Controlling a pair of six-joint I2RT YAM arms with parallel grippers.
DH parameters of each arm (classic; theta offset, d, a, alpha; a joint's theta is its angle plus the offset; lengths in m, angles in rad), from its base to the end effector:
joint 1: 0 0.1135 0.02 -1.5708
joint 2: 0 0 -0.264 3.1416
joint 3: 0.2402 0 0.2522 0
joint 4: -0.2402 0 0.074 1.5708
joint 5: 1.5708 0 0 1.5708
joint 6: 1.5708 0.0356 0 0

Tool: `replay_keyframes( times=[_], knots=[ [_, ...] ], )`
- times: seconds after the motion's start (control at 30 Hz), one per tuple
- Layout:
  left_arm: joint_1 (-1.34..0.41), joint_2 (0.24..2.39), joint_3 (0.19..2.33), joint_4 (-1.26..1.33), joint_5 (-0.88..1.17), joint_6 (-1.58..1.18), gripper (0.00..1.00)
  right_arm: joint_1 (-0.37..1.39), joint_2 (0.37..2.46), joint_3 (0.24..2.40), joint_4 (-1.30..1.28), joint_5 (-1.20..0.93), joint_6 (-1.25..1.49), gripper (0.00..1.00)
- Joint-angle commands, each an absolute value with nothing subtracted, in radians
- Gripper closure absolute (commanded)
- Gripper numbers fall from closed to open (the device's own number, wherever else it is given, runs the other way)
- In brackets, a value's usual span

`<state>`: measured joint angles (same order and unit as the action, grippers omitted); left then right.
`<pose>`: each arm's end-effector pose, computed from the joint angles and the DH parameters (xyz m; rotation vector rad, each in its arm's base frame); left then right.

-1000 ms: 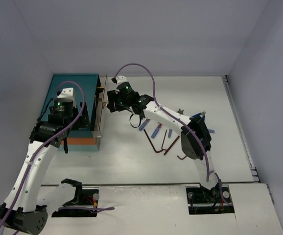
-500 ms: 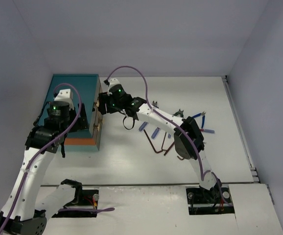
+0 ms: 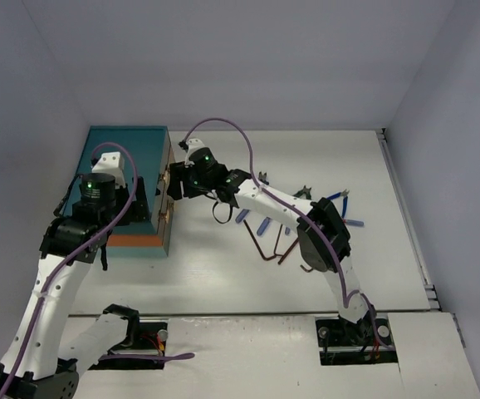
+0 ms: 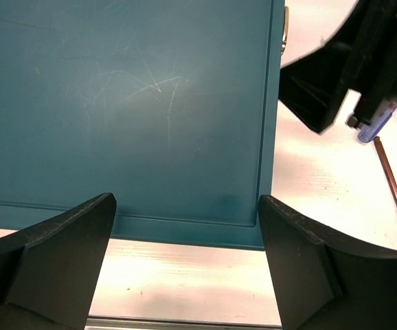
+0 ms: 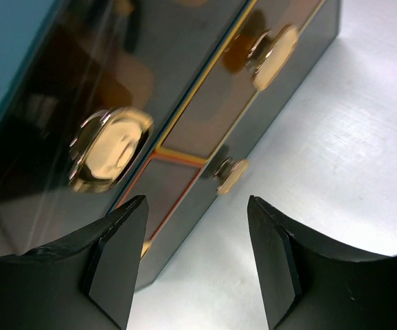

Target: Sort the tools into containers

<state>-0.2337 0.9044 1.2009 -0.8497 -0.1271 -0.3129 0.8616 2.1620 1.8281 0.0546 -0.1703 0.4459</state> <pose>0.1631 -0.0342 0.3925 -0.1594 2.1188 -0.1896 0.3361 0.4009 0.2790 -0.5335 1.9123 1.0422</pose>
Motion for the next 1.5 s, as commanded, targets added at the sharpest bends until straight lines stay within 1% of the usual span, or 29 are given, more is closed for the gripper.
replay_keyframes(
  times=[0.0,0.17,0.27,0.43,0.7,1.03,1.33,1.47],
  knots=[
    [-0.227,0.871,1.260,-0.822,-0.114,-0.256,0.19,0.819,1.997,1.763,0.169,-0.322,0.475,0.43],
    [-0.227,0.830,1.254,-0.832,-0.114,-0.214,0.19,0.804,1.974,1.679,0.201,-0.478,0.501,0.45],
    [-0.229,0.818,1.255,-0.842,-0.120,-0.203,0.19,0.804,1.979,1.646,0.235,-0.534,0.518,0.45],
    [-0.229,0.799,1.255,-0.845,-0.150,-0.202,0.19,0.799,2.007,1.554,0.387,-0.655,0.603,0.44],
    [-0.229,0.796,1.261,-0.856,-0.163,-0.206,0.19,0.806,2.076,1.547,0.539,-0.738,0.690,0.44],
    [-0.229,0.797,1.262,-0.856,-0.155,-0.230,0.19,0.815,2.160,1.538,0.621,-0.798,0.725,0.43],
    [-0.229,0.791,1.254,-0.855,-0.154,-0.247,0.19,0.815,2.209,1.516,0.870,-0.870,0.831,0.45],
    [-0.229,0.788,1.248,-0.855,-0.155,-0.249,0.19,0.811,2.240,1.507,1.014,-0.907,0.925,0.47]
  ],
)
